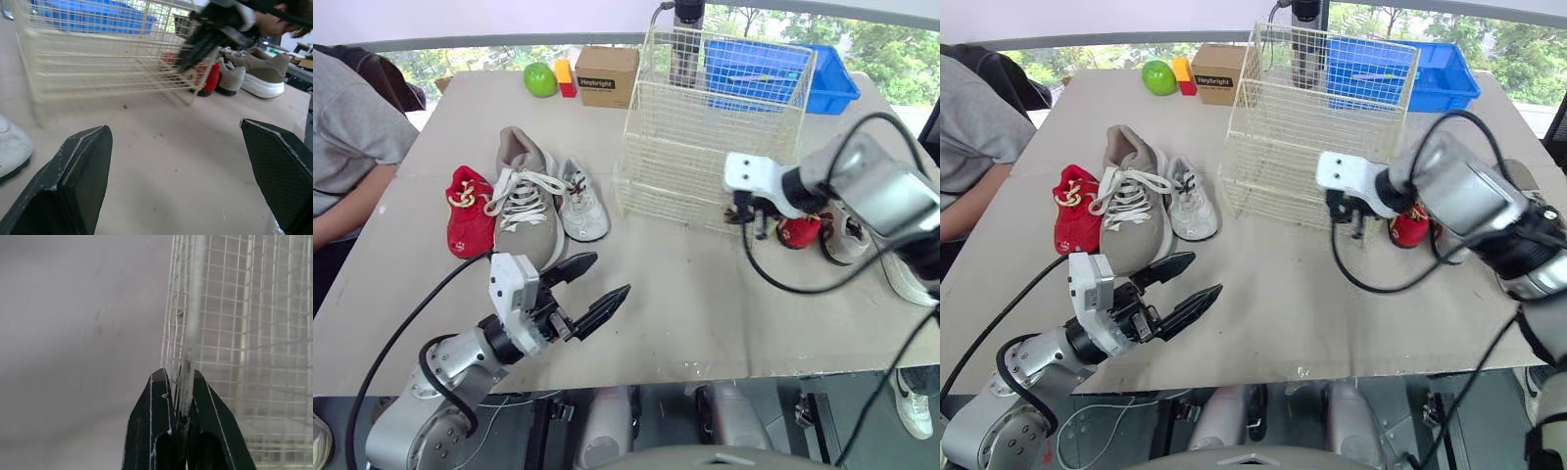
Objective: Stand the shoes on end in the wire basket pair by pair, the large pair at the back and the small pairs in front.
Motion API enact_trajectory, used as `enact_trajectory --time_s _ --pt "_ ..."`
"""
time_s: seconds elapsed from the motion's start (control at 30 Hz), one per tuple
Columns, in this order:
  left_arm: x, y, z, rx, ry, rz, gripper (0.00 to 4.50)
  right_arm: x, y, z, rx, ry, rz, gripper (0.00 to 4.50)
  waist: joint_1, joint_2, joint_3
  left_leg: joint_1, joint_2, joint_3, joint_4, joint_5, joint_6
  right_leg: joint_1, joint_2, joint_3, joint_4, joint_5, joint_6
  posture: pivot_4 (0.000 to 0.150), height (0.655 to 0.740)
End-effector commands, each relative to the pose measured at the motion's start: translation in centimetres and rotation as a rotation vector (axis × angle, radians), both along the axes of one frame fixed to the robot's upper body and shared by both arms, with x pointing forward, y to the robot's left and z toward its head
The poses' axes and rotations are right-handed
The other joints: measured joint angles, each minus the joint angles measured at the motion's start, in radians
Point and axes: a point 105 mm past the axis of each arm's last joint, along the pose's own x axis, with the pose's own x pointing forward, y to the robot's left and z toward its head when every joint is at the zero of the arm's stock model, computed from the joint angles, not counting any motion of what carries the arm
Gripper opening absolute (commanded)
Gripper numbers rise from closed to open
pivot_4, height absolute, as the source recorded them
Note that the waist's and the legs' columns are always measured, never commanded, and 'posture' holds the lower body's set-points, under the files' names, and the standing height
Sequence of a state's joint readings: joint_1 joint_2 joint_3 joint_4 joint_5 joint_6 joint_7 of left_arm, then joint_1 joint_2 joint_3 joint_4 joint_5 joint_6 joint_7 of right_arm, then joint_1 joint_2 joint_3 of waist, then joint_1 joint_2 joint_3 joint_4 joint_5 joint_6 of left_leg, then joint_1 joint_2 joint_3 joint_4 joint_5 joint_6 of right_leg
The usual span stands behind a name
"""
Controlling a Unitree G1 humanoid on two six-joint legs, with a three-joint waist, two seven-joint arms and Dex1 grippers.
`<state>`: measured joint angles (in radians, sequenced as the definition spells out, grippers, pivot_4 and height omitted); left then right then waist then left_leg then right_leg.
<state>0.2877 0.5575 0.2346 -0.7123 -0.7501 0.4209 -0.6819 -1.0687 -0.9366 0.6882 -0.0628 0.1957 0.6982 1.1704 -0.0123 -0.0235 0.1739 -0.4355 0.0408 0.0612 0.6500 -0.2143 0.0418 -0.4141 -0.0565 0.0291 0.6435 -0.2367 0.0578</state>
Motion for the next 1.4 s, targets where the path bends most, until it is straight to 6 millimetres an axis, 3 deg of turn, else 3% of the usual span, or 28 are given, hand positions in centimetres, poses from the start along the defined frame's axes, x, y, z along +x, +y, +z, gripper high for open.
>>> enact_trajectory --time_s 0.03,0.3,0.5,0.73,0.87,0.9,1.07,1.1,1.2,1.27,1.33,1.4 --pt "-0.4 0.0 0.9 0.005 -0.051 -0.018 4.50 -1.3 -0.6 0.9 -0.020 -0.019 0.102 0.06 -0.001 0.000 0.000 0.000 0.000 0.000 0.000 0.000 0.000 0.000 0.000 0.000 0.000 0.000 0.000 0.150 0.7400" --pt "-0.5 0.6 0.1 0.024 -0.025 -0.025 4.50 -1.3 0.3 0.8 0.028 -0.022 0.072 0.06 -0.003 0.000 0.000 0.001 0.002 0.000 0.000 0.000 0.000 0.000 0.002 0.000 0.000 0.000 0.000 0.150 0.7400" --pt "-0.2 0.5 0.1 0.028 -0.027 -0.038 4.50 -2.8 1.3 0.7 0.066 0.001 0.166 0.06 0.002 0.000 0.000 0.001 0.001 0.000 0.000 0.000 0.000 0.000 0.001 0.000 0.000 0.000 0.000 0.150 0.7400" --pt "0.0 0.0 0.3 0.027 -0.037 -0.067 4.50 -2.4 1.5 1.3 0.093 -0.086 0.183 0.06 -0.001 0.000 0.000 0.001 0.001 -0.001 0.000 0.000 0.000 0.001 0.001 0.000 0.000 0.000 0.000 0.150 0.7400" --pt "0.1 -0.5 0.7 0.022 -0.046 -0.099 4.50 -2.7 1.4 2.1 0.151 -0.099 0.154 1.26 0.000 0.000 0.000 0.001 0.001 -0.001 0.000 0.000 0.000 0.001 0.002 0.000 0.000 0.000 0.000 0.150 0.7400" --pt "0.1 -0.6 0.7 0.020 -0.047 -0.108 4.50 -3.1 1.3 2.4 0.161 -0.116 0.161 1.90 0.000 0.000 0.000 0.001 0.001 -0.001 0.000 0.000 0.000 0.001 0.002 0.000 0.000 0.000 0.000 0.150 0.7400" --pt "0.2 -1.7 1.1 0.018 -0.052 -0.173 4.50 -4.8 1.2 4.6 0.281 -0.192 0.160 4.17 0.002 0.000 0.000 0.001 0.001 -0.001 0.001 0.000 0.000 0.001 0.002 0.000 0.001 0.000 0.000 0.150 0.7400" --pt "0.2 -2.0 1.3 0.016 -0.052 -0.194 4.50 -5.3 1.1 5.3 0.330 -0.210 0.159 4.41 0.002 0.000 0.000 0.001 0.001 -0.001 0.001 0.000 0.000 0.001 0.002 0.000 0.001 0.000 0.000 0.150 0.7400" --pt "0.2 -2.6 1.6 0.022 -0.058 -0.249 4.50 -6.8 0.9 7.3 0.490 -0.256 0.158 4.41 0.004 0.000 0.000 0.001 0.001 -0.001 0.001 0.000 0.000 0.002 0.002 -0.001 0.001 0.000 0.000 0.150 0.7400" --pt "0.3 -3.0 2.1 0.008 -0.064 -0.281 4.50 -8.1 0.4 9.1 0.685 -0.222 0.119 4.41 0.003 0.000 0.000 0.001 0.001 -0.001 0.001 0.000 0.000 0.002 0.002 -0.001 0.001 0.000 0.000 0.150 0.7400" --pt "0.5 -3.8 2.7 -0.010 -0.069 -0.329 4.50 -8.1 -2.0 11.2 0.923 -0.271 -0.030 4.41 0.005 -0.001 0.000 0.001 0.001 -0.002 0.002 0.000 0.000 0.003 0.003 -0.001 0.002 0.000 0.000 0.150 0.7400" --pt "0.8 -4.4 3.1 -0.025 -0.070 -0.357 4.50 -7.9 -5.2 11.4 1.006 -0.334 -0.232 4.41 0.012 -0.001 0.000 0.001 0.001 -0.003 0.003 0.000 0.000 0.003 0.003 -0.002 0.003 0.001 0.002 0.150 0.7400"
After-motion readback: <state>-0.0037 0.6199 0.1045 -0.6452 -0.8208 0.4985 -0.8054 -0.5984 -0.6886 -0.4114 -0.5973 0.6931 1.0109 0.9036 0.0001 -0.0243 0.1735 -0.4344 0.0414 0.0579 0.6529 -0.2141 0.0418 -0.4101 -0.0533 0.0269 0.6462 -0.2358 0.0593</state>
